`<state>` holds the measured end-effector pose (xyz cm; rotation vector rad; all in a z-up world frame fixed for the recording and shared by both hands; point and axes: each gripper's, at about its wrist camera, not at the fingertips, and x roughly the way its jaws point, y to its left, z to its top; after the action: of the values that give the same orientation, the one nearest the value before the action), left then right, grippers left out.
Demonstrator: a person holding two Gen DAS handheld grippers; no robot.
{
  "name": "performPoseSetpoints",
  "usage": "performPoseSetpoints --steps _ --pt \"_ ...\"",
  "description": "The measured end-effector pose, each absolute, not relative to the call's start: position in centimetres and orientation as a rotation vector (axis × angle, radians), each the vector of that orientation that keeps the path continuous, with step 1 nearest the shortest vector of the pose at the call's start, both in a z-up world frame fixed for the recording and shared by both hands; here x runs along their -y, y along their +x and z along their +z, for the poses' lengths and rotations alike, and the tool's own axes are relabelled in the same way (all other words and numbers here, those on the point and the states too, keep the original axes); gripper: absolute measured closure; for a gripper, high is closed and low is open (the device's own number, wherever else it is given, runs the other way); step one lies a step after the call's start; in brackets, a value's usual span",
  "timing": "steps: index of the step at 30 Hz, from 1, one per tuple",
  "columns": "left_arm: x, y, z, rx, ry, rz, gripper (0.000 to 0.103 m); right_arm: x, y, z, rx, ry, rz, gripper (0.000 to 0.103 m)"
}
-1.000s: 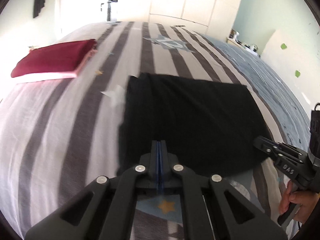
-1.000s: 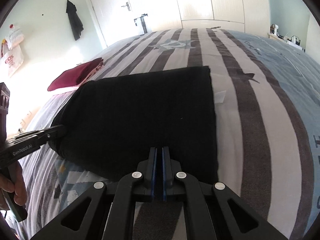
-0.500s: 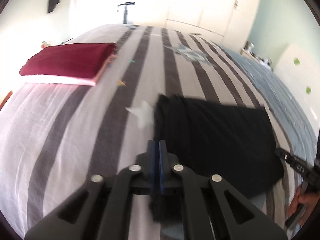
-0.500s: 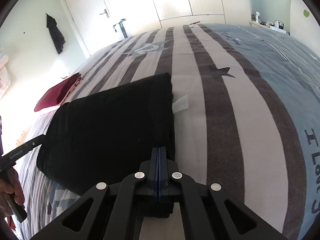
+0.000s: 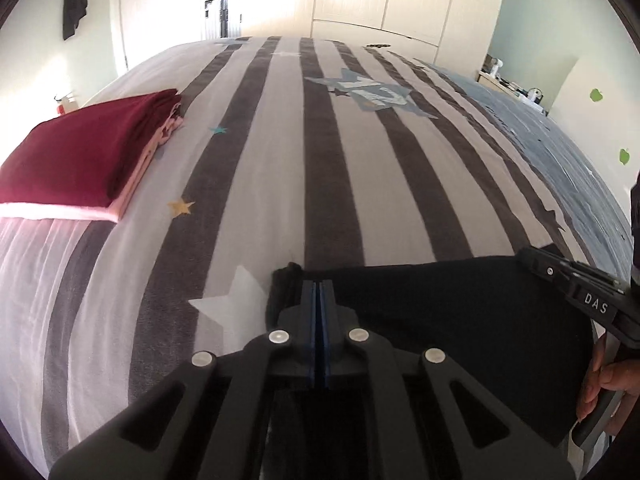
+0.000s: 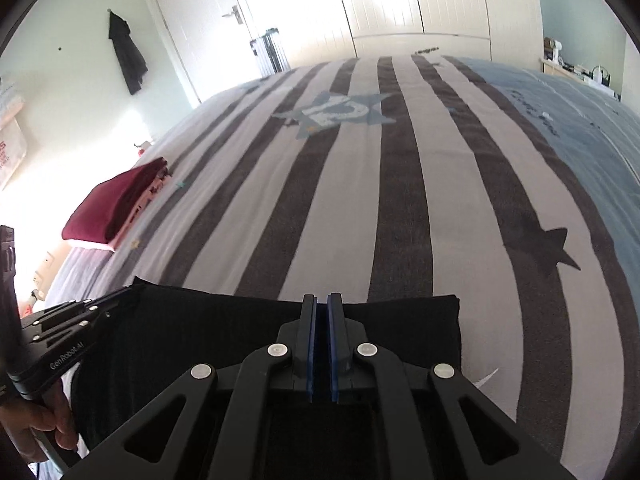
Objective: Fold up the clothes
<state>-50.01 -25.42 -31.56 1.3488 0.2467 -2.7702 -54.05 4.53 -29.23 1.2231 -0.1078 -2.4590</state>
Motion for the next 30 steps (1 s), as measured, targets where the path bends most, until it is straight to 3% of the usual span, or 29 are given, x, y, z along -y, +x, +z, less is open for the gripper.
performPoseSetpoints --steps 9,14,21,27,30 --pt "26.6 -49.7 -31.2 -0.222 1.297 -2.749 0.101 -7.2 -54.4 -30.2 0.181 1.206 -2.475 0.103" --pt "30.3 -49.3 -30.7 -0.349 1.265 -2.631 0.101 -7.8 -54.6 -29.9 0.139 1.197 -2.473 0.103" --pt "26.9 -48.5 -26.7 -0.316 1.222 -2.848 0.101 -9.2 -53.3 -28.2 0.162 1.177 -2.483 0.099" --pt "21.9 -50.1 -30.2 -0.158 1.394 -2.8 0.101 -7.2 -52.8 -29.1 0.116 1.191 -2.458 0.098" --pt "22.4 -50.1 -31.2 -0.203 1.368 -2.782 0.101 -8.0 -53.7 -29.9 0.16 1.202 -2.477 0.103"
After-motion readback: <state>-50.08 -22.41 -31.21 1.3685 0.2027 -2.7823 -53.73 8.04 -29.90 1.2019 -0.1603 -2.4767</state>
